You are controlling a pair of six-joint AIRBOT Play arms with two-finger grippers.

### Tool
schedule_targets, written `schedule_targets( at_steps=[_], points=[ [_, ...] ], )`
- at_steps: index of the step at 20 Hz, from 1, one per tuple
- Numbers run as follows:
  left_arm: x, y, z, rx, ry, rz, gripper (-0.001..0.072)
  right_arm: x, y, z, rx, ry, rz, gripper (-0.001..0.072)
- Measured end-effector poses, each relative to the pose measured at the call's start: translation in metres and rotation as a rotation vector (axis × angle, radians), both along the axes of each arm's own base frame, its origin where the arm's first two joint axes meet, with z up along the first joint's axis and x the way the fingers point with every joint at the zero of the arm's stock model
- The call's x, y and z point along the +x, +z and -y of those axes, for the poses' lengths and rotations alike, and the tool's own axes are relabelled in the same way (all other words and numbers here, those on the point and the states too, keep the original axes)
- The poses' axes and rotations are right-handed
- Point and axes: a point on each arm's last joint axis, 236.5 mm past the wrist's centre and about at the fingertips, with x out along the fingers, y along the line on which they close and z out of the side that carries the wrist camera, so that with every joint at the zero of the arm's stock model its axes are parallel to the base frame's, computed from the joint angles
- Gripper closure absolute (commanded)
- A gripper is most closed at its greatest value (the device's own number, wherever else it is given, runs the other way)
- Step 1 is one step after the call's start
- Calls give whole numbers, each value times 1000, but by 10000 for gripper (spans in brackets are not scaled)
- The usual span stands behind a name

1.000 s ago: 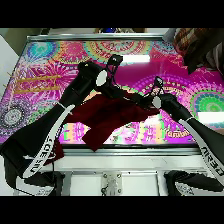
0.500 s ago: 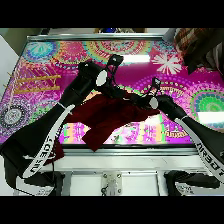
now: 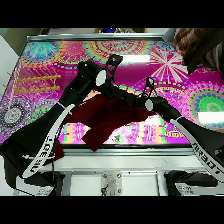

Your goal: Fold the clothes and pants, and hang the long-sleeved shirts on hangers.

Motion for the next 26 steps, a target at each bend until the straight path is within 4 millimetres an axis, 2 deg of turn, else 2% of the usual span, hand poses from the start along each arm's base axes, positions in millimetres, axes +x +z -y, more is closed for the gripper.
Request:
schedule_targets(
  at_steps=[2,3,6,8,9,10,12,13,15,17,19,21,22,24,26],
  points=[
    [-2,-1,-1,7,-4,-9,685,1,-9,-1,-11,8,-2,526],
    [-4,0,-3,14,-12,-12,685,3,-11,-1,-27,28,11,695],
    [-4,10,-10,14,-16,3,685,8,4,0,-72,98,71,696],
    [-3,33,-17,-7,-11,40,685,14,37,7,-111,156,131,697],
    [-1,51,-21,-29,-5,72,685,17,60,11,-130,185,160,697],
    [-1,75,-24,-58,-3,114,685,19,94,16,-150,218,202,697],
    [-6,139,-25,-159,-4,219,685,14,176,24,-182,277,297,697],
    [-14,179,-22,-234,-15,283,685,6,221,28,-194,299,356,697],
    [-41,257,-16,-394,-58,416,685,-20,320,34,-201,321,517,697],
    [-79,324,-12,-549,-110,541,686,-62,407,37,-175,332,680,698],
    [-118,382,-13,-704,-160,659,686,-108,474,39,-137,343,823,698],
    [-153,430,-20,-845,-196,763,686,-147,517,40,-91,353,923,698],
    [-168,450,-25,-907,-208,806,686,-164,532,42,-64,354,958,698],
    [-186,475,-34,-990,-220,862,686,-187,551,44,-22,353,999,698],
    [-189,486,-41,-1019,-214,895,686,-197,559,45,8,348,1011,698]
  ],
)
